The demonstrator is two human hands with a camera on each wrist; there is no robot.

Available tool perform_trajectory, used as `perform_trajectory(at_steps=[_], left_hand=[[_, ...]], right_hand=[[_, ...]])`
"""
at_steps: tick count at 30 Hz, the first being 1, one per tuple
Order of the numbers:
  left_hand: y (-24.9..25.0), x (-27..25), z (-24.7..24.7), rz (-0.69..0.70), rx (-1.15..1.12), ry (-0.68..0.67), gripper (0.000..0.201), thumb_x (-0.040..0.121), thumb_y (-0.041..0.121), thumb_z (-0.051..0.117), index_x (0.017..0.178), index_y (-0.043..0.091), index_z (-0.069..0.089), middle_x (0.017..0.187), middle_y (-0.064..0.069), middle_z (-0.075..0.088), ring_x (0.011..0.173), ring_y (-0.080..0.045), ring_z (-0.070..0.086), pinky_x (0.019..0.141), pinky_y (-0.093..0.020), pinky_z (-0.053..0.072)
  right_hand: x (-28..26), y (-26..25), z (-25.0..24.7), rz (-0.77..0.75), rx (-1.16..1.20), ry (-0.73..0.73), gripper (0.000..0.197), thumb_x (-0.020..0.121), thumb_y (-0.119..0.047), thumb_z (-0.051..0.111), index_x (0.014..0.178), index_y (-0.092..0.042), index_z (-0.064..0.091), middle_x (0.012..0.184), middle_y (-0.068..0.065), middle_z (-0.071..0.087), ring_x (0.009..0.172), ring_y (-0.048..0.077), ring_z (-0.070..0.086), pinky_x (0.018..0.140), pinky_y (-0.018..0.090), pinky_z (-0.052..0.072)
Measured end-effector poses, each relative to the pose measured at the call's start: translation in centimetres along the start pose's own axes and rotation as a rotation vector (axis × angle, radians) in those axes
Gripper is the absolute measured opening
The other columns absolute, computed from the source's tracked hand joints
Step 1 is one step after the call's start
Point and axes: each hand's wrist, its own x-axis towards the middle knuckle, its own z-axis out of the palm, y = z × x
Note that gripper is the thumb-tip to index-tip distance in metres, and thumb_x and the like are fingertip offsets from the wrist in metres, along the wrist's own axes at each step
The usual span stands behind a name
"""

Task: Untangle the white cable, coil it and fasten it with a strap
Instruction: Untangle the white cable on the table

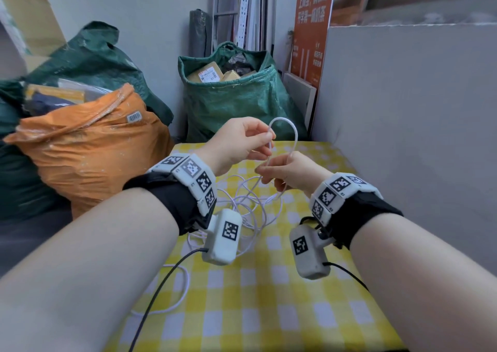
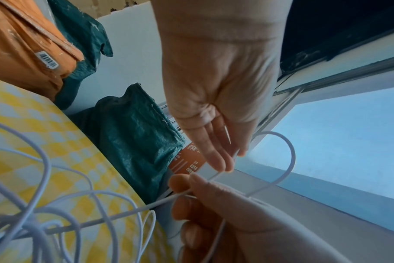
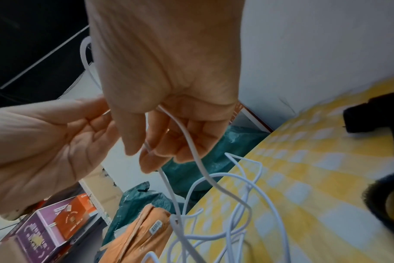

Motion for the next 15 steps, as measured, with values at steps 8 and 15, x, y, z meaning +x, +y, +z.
perform_trajectory(at_steps=[8,15], left_hand=[[-2.1,-1.0,-0.4,-0.308,0.259,-0.152,0.014,0.095,0.017,0.053,0.108,0.02,0.057,0.095,-0.001,0.061,0.074,-0.012,0.049,0.064,-0.024,0.042],[-3.5,-1.2,-1.2,-0.274,0.659,-0.101,0.012,0.092,0.016,0.058,0.091,0.013,0.07,0.083,-0.002,0.062,0.07,-0.012,0.051,0.06,-0.021,0.042]], right_hand=[[-0.1,-1.6,0.0,-0.173,0.387,0.215,0.023,0.096,-0.007,0.048,0.077,-0.004,0.061,0.067,0.01,0.06,0.047,0.007,0.056,0.051,0.019,0.049],[-0.2,-2.8,-1.4,-0.226,0.631,0.392,0.018,0.096,-0.011,0.05,0.084,-0.01,0.063,0.073,0.006,0.062,0.055,0.01,0.058,0.061,0.024,0.054]])
